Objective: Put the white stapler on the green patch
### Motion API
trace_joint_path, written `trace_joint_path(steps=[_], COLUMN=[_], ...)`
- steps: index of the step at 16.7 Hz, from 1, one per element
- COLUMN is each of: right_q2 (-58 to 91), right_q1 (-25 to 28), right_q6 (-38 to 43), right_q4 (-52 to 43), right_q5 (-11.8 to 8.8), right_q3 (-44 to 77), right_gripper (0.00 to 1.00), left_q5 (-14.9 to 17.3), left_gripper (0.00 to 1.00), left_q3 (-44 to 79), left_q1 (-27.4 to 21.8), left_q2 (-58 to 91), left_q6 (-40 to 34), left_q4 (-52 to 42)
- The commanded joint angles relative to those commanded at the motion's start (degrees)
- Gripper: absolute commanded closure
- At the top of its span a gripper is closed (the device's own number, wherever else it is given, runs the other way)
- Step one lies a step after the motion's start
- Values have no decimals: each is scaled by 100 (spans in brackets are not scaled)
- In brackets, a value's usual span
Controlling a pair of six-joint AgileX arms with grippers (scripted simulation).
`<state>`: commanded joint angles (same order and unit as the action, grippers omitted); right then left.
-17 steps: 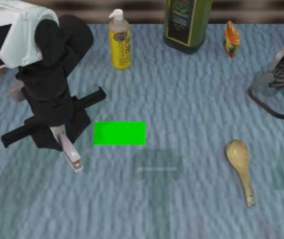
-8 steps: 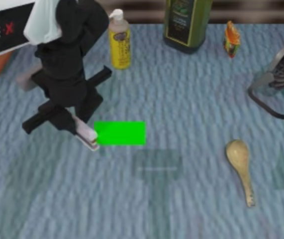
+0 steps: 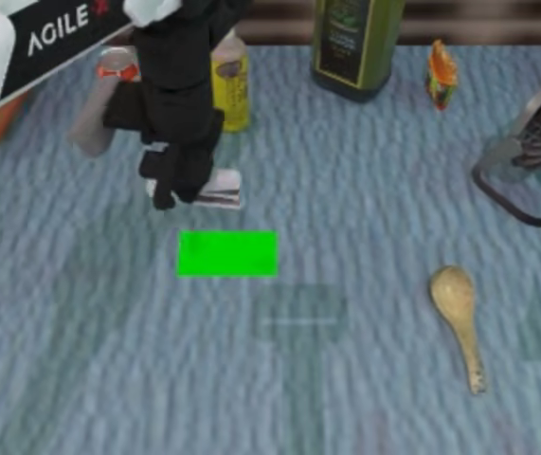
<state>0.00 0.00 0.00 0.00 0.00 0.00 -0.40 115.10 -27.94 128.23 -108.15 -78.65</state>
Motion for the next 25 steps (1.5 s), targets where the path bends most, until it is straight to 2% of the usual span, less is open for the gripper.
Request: trace_joint_path(steps=[4,10,13,19,24,25], right_q2=[0,0,0,0,0,0], right_q1=[0,0,0,0,0,0], right_q6=[0,0,0,0,0,0], right_q4=[0,0,0,0,0,0], right_q5=[0,0,0,0,0,0], right_q3=[0,0,0,0,0,0], right_gripper=[0,0,0,0,0,0], left_q5=[-3,-6,-8,-2,0,0], left_gripper=[100,100,100,100,100,92], left_q3=[799,839,467,-755,-896,-896], left_q1=[-30,-1,-18,-44,-52,-52], left_q2=[394,404,455,691,725,725], left_q6=[-865,-922,-907,-944,-954,-954], left_q4=[-246,-233,170,1651,1801,1801])
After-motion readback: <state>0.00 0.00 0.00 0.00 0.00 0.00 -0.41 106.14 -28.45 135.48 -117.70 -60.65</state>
